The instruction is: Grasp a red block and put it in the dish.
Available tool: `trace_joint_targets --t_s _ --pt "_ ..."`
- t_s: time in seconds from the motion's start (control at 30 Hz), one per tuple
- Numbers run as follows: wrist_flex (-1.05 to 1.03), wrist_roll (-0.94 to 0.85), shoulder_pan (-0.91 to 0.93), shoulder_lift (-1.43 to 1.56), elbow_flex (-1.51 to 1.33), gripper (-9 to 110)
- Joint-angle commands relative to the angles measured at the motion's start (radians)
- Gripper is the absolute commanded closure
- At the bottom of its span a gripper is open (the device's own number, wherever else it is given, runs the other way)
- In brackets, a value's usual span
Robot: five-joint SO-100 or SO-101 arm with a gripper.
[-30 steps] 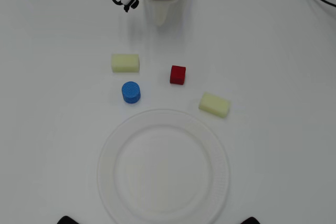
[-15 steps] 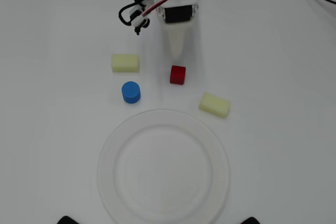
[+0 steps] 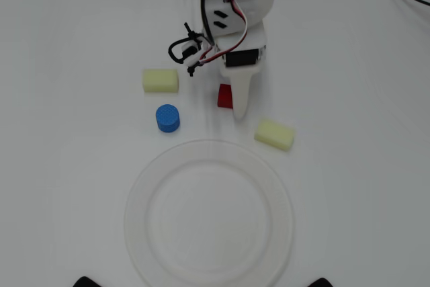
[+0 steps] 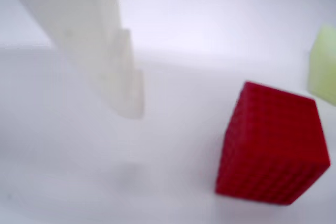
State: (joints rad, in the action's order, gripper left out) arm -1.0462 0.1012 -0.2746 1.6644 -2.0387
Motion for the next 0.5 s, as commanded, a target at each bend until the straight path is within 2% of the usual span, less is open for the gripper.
trace_joint_targets --t_s 0.0,0.47 --pt "0.046 0.003 0.008 -0.031 0.044 67" --pt "0.104 -0.032 0.049 -0.132 0.083 77"
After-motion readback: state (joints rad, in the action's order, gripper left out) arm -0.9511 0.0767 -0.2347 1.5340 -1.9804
